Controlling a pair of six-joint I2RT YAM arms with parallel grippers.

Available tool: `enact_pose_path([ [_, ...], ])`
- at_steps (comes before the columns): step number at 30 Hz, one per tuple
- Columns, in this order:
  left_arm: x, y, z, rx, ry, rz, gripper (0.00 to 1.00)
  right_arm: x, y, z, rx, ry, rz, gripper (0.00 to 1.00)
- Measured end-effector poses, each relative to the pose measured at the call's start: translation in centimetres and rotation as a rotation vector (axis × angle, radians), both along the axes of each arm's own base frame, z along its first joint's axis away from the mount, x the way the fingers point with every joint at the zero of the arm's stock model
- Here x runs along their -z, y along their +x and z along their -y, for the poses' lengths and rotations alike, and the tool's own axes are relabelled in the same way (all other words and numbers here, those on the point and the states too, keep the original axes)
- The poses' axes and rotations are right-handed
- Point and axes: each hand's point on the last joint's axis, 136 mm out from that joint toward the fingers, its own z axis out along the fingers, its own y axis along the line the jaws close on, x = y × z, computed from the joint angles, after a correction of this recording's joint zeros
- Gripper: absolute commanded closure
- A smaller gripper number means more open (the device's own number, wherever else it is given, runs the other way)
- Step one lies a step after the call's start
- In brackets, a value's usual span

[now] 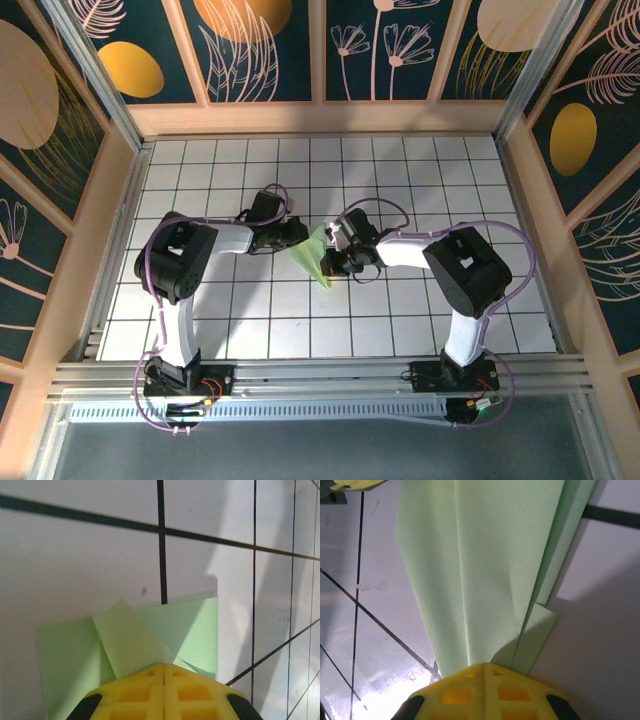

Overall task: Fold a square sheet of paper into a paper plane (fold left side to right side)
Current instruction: Fourth fold the wing at the center of the table.

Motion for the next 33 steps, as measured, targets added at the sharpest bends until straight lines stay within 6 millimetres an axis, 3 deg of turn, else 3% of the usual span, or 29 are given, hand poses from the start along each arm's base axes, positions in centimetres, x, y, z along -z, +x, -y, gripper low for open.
enact_pose_path([
  [10,-0.1,2.9,-1.6,-0.031,-0.012,0.012,0.92,0.0,0.3,-0.1,0.002,0.000,0.015,1.00],
  [17,-0.2,6.2,-5.1,-0.120,0.036,0.063,0.93,-0.1,0.4,-0.1,0.002,0.002,0.015,1.00],
  [20,-0.2,6.7,-6.5,-0.151,0.070,0.085,0.94,-0.1,0.4,-0.1,0.002,0.002,0.015,1.00],
  [25,-0.9,3.8,-8.1,-0.167,0.101,0.091,0.94,-0.1,0.4,-0.1,0.002,0.005,0.014,1.00],
  [27,-1.7,2.2,-7.8,-0.145,0.089,0.097,0.94,-0.1,0.5,-0.1,0.000,0.007,0.014,1.00],
  [29,-2.7,0.7,-6.2,-0.099,0.069,0.114,0.93,-0.1,0.5,0.0,-0.004,0.008,0.014,1.00],
  [33,-4.0,-2.3,-1.2,0.038,0.005,0.139,0.93,-0.2,0.4,0.3,-0.011,0.009,0.014,1.00],
])
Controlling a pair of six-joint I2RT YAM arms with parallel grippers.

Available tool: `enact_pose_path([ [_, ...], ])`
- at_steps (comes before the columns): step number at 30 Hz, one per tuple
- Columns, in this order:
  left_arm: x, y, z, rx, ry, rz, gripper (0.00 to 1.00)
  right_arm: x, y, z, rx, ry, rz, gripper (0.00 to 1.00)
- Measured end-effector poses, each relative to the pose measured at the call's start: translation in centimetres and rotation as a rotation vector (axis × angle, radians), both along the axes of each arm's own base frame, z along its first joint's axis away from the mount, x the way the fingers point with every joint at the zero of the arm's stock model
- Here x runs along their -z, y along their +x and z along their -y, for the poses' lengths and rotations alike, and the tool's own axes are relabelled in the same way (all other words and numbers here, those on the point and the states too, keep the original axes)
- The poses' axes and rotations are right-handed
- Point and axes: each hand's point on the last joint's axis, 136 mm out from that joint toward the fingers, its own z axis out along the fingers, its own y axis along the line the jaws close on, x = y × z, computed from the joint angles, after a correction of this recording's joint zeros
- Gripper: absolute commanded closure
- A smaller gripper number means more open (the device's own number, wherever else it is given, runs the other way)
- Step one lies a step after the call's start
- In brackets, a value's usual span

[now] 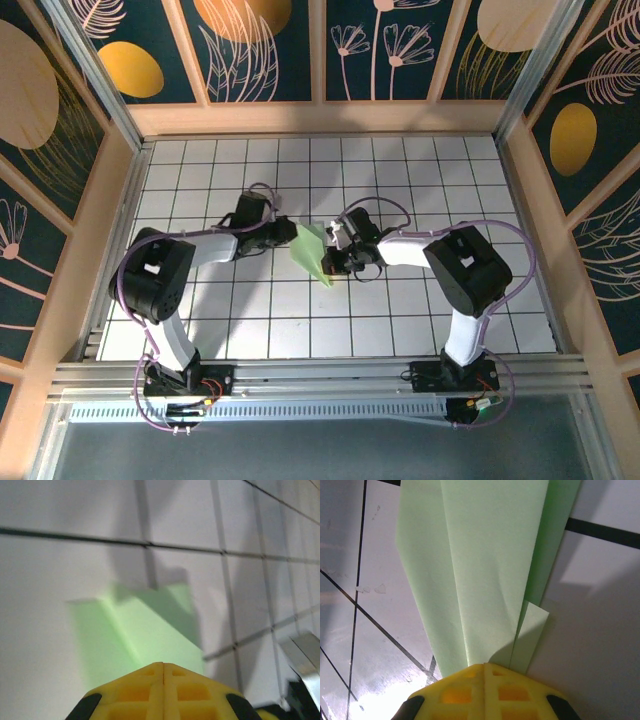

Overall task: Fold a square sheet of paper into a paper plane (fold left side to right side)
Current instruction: Fourth fold the wing at the center of the table.

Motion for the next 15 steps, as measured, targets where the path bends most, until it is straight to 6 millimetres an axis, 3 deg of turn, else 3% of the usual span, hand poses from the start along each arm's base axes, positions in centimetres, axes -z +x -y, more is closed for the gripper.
enact_pose_path([
  [5,0.5,-2.5,3.5,0.099,-0.039,-0.027,0.93,0.0,0.0,0.3,0.003,-0.002,-0.004,1.00],
  [15,3.3,-2.5,5.2,0.130,-0.016,-0.080,0.95,-0.1,-0.1,0.3,0.003,0.003,-0.008,1.00],
])
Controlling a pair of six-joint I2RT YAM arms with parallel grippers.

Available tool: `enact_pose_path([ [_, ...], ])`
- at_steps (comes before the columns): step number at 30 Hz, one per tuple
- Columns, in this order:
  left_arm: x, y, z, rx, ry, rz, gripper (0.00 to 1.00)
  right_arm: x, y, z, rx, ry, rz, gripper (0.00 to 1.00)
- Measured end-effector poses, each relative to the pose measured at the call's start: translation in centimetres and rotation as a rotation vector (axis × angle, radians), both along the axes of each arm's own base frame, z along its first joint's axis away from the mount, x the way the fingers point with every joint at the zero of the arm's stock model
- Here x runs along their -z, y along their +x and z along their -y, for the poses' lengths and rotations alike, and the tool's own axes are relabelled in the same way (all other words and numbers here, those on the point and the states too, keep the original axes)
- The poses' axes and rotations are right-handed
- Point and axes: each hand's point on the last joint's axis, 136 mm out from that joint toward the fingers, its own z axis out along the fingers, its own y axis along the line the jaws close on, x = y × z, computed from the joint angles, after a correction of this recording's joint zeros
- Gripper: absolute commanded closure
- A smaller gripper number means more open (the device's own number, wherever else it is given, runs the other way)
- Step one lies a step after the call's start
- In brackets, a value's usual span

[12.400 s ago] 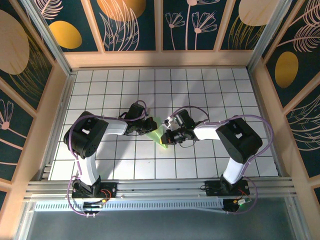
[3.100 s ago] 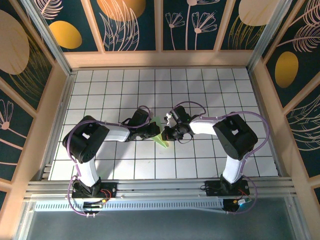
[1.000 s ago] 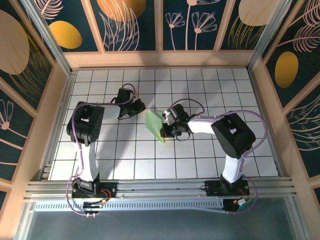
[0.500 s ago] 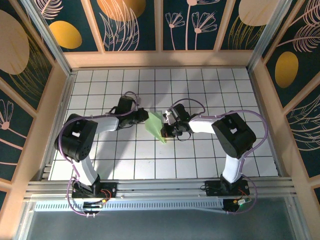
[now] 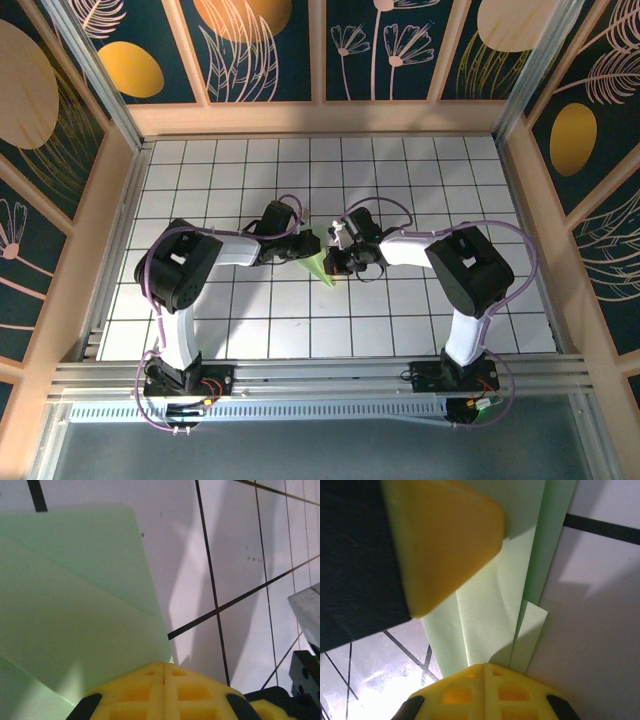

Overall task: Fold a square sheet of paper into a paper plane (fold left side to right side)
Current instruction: Fourth fold the wing at the center of the table.

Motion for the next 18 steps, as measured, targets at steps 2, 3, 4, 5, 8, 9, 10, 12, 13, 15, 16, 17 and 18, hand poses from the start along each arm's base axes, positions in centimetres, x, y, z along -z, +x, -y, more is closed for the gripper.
enact_pose_path([
  [2,0.5,-0.1,0.0,-0.004,0.014,-0.005,0.96,0.0,0.0,0.0,-0.001,0.002,-0.001,1.00],
  [3,0.6,-0.1,-0.1,-0.005,0.016,-0.006,0.96,-0.1,0.0,0.0,-0.001,0.004,-0.002,1.00],
  [4,0.6,0.0,-0.1,-0.008,0.020,-0.007,0.97,-0.1,0.0,0.0,-0.001,0.007,-0.004,1.00],
  [5,0.6,0.1,-0.1,-0.011,0.024,-0.006,0.98,-0.2,0.0,0.0,0.000,0.012,-0.009,1.00],
  [8,0.7,0.0,0.0,-0.012,0.029,-0.003,1.00,-0.3,0.0,0.0,0.004,0.029,-0.029,1.00],
  [9,0.7,0.0,0.0,-0.013,0.030,-0.002,1.00,-0.4,-0.1,0.1,0.009,0.034,-0.041,1.00],
  [10,0.7,0.0,0.0,-0.014,0.031,-0.002,1.00,-0.4,-0.1,0.2,0.013,0.037,-0.051,1.00],
  [12,0.8,0.1,-0.1,-0.018,0.031,-0.001,1.00,-0.7,-0.2,0.3,0.018,0.048,-0.067,1.00],
  [13,0.8,0.1,-0.1,-0.021,0.029,-0.001,1.00,-1.1,-0.2,0.3,0.021,0.055,-0.070,1.00],
  [15,0.8,0.1,-0.1,-0.024,0.028,0.003,1.00,-2.1,-0.2,0.3,0.022,0.078,-0.067,1.00],
  [16,0.8,0.1,-0.1,-0.025,0.026,0.006,1.00,-2.9,-0.1,0.3,0.025,0.096,-0.060,1.00],
  [17,0.8,0.1,-0.1,-0.026,0.025,0.007,1.00,-3.8,-0.1,0.4,0.026,0.114,-0.050,1.00],
  [18,0.8,0.1,-0.1,-0.028,0.025,0.010,1.00,-4.4,-0.2,0.4,0.025,0.130,-0.044,1.00],
])
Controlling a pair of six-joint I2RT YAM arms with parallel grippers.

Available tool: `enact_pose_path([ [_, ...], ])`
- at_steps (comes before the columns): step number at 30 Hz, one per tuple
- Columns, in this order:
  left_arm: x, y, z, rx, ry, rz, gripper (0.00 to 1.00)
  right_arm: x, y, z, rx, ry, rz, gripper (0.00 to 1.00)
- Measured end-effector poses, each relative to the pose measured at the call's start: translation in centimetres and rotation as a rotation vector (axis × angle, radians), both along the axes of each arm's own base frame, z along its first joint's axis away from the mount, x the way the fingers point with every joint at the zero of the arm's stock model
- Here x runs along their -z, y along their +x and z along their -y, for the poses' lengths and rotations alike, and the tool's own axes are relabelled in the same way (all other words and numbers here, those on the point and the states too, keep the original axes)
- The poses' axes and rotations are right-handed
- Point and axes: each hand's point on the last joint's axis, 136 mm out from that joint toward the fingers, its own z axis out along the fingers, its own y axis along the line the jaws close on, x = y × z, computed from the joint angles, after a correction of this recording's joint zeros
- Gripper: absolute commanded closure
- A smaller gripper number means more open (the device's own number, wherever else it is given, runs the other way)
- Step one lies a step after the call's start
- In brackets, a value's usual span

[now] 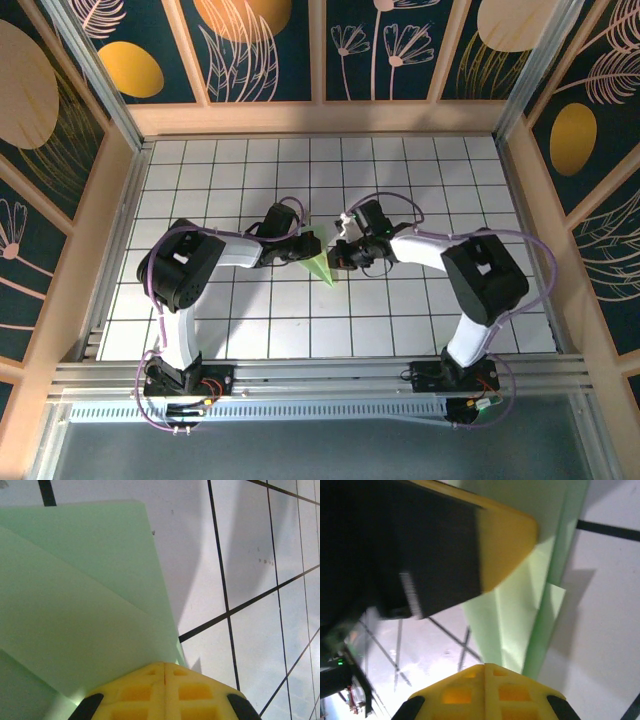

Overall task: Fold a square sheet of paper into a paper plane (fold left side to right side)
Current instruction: Fourth fold the wing at the center of the table.

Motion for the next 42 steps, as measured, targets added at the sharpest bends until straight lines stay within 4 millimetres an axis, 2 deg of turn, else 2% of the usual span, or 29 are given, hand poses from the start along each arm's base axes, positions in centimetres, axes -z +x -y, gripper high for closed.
enact_pose_path([
  [2,0.0,0.0,0.0,-0.002,0.000,0.005,1.00,-1.1,-0.4,0.1,-0.002,0.035,0.009,1.00],
  [4,0.0,0.1,0.0,-0.003,-0.001,0.009,1.00,-1.3,-1.1,0.2,-0.005,0.056,-0.001,1.00],
  [10,-0.1,0.2,0.0,-0.007,0.000,0.016,1.00,0.2,-2.7,-0.5,-0.023,0.071,-0.071,1.00],
  [17,-0.1,0.2,0.0,-0.008,0.000,0.018,1.00,2.1,-2.8,-0.9,-0.018,0.055,-0.107,1.00],
  [27,-0.1,0.2,0.0,-0.009,0.000,0.018,1.00,3.7,-2.9,-0.6,-0.009,0.023,-0.135,1.00],
  [42,-0.1,0.2,0.0,-0.014,-0.003,0.014,1.00,4.2,-3.6,-0.1,-0.007,0.037,-0.128,1.00],
])
